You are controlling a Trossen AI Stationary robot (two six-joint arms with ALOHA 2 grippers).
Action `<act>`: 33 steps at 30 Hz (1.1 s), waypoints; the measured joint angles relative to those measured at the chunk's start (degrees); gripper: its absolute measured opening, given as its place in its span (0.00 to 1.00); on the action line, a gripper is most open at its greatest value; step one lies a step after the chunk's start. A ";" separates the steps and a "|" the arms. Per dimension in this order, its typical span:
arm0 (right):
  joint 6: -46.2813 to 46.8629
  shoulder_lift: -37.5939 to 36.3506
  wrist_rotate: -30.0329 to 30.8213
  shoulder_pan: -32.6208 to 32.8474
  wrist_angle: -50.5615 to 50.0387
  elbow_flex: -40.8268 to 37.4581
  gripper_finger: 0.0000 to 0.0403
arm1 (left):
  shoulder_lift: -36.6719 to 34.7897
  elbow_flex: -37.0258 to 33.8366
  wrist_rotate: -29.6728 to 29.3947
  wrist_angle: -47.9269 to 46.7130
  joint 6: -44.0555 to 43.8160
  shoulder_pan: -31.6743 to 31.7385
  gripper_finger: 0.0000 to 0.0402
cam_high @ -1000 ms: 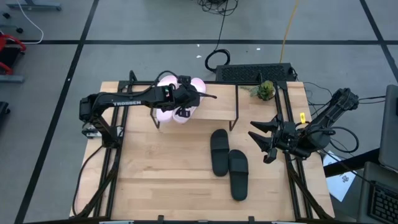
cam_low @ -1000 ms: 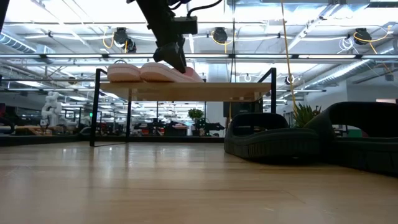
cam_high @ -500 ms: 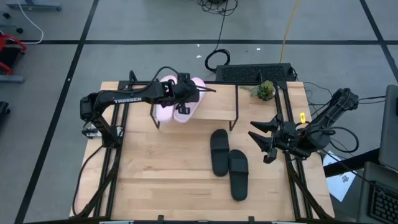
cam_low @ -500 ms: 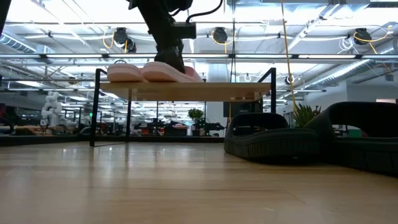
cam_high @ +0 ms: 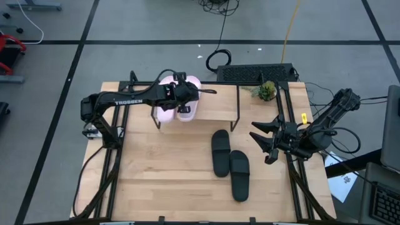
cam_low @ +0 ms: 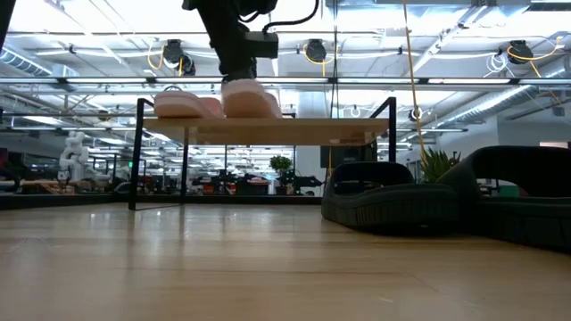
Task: Pick and place slides into the shelf
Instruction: Put the pink slides on the shelf
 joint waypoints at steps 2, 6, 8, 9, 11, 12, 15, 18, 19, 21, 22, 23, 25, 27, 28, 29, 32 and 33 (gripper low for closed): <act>0.00 -0.02 0.01 0.00 0.00 0.00 0.48 | 0.00 0.00 0.01 -1.03 0.08 -0.37 0.01; -0.07 0.00 0.00 0.00 0.00 0.00 0.48 | 0.00 0.00 -0.76 -1.74 0.31 -0.43 0.01; -0.09 0.00 0.00 0.00 0.00 0.00 0.48 | 0.00 0.00 -0.99 -1.97 -0.12 -0.26 0.01; -0.09 0.00 0.00 0.00 0.00 0.00 0.48 | 0.00 0.00 -1.01 -2.14 -0.36 -0.25 0.01; -0.11 0.00 0.00 0.00 0.00 0.00 0.48 | 0.00 0.00 -1.11 -2.27 -0.55 -0.32 0.01; -0.12 0.00 0.00 0.00 0.00 0.00 0.48 | 0.00 0.00 -1.25 -2.27 -0.55 -0.32 0.01; -0.17 0.00 0.00 0.00 0.00 0.00 0.48 | 0.00 0.00 -2.58 -2.49 -0.61 -0.28 0.01; -0.20 0.00 0.00 0.00 0.00 0.00 0.48 | 0.00 0.00 -5.24 -3.32 -0.29 -0.25 0.01; -0.22 0.00 0.00 0.00 0.00 0.00 0.48 | 0.00 0.00 -5.20 -3.49 -0.39 -0.24 0.01; -0.29 0.00 0.00 0.00 -0.02 0.00 0.48 | 0.00 0.00 -4.61 -4.39 -0.95 -0.25 0.01; -0.52 0.00 0.00 0.00 0.00 0.00 0.48 | 0.00 0.00 -4.39 -4.79 -1.35 -0.31 0.01; -0.69 0.00 0.00 0.00 -0.02 0.00 0.48 | 0.00 0.00 -4.26 -5.07 -1.66 -0.36 0.01; -1.02 0.00 0.00 0.00 0.00 0.00 0.48 | 0.00 0.00 -3.88 -5.40 -2.05 -0.38 0.01; -1.11 0.00 0.02 0.00 -0.01 0.00 0.48 | 0.00 0.00 -3.25 -5.50 -2.87 -0.39 0.01; -1.11 0.00 0.02 0.00 -0.01 0.00 0.48 | 0.00 0.00 -3.10 -5.57 -3.26 -0.50 0.01; -1.11 0.00 0.00 0.00 -0.02 0.00 0.48 | 0.00 0.00 -3.13 -5.72 -3.39 -0.56 0.01; -1.11 0.00 0.00 0.00 0.00 0.00 0.48 | 0.00 0.00 -2.83 -5.96 -3.49 -0.71 0.01; -1.11 0.00 0.00 0.00 -0.02 0.00 0.48 | 0.00 0.00 -2.70 -6.21 -3.75 -0.80 0.01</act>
